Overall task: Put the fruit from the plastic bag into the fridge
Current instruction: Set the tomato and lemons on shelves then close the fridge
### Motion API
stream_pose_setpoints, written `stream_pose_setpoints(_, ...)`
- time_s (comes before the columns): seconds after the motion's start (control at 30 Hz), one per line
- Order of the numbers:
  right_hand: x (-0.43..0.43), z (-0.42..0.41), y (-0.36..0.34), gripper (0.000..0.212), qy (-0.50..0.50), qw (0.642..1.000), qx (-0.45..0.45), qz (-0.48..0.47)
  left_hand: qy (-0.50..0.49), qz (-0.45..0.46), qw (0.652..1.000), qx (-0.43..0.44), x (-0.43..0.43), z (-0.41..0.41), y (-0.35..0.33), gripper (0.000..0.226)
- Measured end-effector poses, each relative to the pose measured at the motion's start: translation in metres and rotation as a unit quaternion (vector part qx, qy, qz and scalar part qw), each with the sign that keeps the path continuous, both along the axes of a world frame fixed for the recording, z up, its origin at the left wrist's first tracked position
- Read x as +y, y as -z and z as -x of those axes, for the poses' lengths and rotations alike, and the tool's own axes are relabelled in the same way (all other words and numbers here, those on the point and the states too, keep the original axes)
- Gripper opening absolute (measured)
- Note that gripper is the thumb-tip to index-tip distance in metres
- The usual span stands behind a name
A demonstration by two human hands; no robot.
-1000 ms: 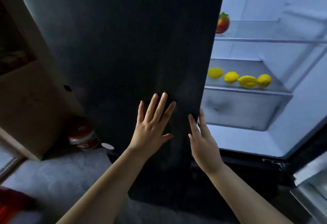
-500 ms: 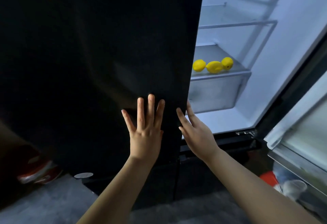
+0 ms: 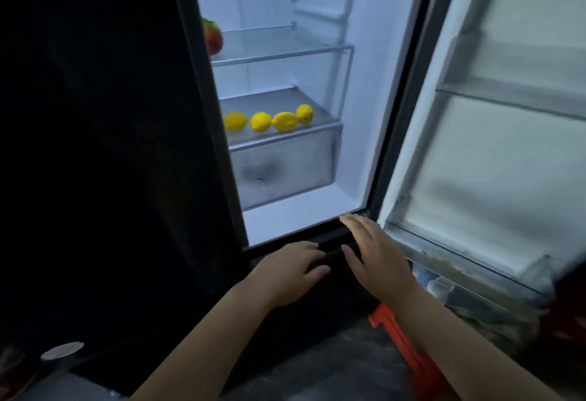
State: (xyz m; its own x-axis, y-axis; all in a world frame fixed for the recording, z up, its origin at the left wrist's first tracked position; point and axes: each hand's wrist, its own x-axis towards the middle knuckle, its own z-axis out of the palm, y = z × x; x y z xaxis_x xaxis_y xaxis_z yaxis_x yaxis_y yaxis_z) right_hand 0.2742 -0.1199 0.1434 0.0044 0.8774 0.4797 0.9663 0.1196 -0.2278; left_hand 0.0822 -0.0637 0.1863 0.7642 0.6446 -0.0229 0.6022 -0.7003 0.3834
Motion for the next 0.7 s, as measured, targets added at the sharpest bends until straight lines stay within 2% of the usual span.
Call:
stream_pose_setpoints(0.2, -0.088, -0.112, 0.013, 0.043, 0.124, 0.992, -0.009, 0.004, 0.075, -0.099, 0.992, -0.017, -0.044, -0.119, 0.013, 0.063)
stream_pose_setpoints(0.33, -0.140, -0.170, 0.030, 0.049, 0.185, 0.981, -0.024, 0.057, 0.123, -0.116, 0.986, 0.011, -0.082, -0.190, 0.025, 0.067)
stream_pose_setpoints(0.43, -0.170, -0.202, 0.041, 0.053, 0.205, 0.974, -0.027, 0.092, 0.150, -0.120, 0.980, 0.049, -0.108, -0.232, 0.036, 0.069)
stream_pose_setpoints(0.5, -0.186, -0.217, 0.043, 0.050, 0.212, 0.974, -0.016, 0.083, 0.155, -0.115, 0.979, 0.068, -0.122, -0.253, 0.042, 0.070)
stream_pose_setpoints(0.7, -0.210, -0.236, 0.050, 0.053, 0.185, 0.977, 0.013, 0.104, 0.147, -0.117, 0.976, 0.112, -0.145, -0.293, 0.060, 0.070)
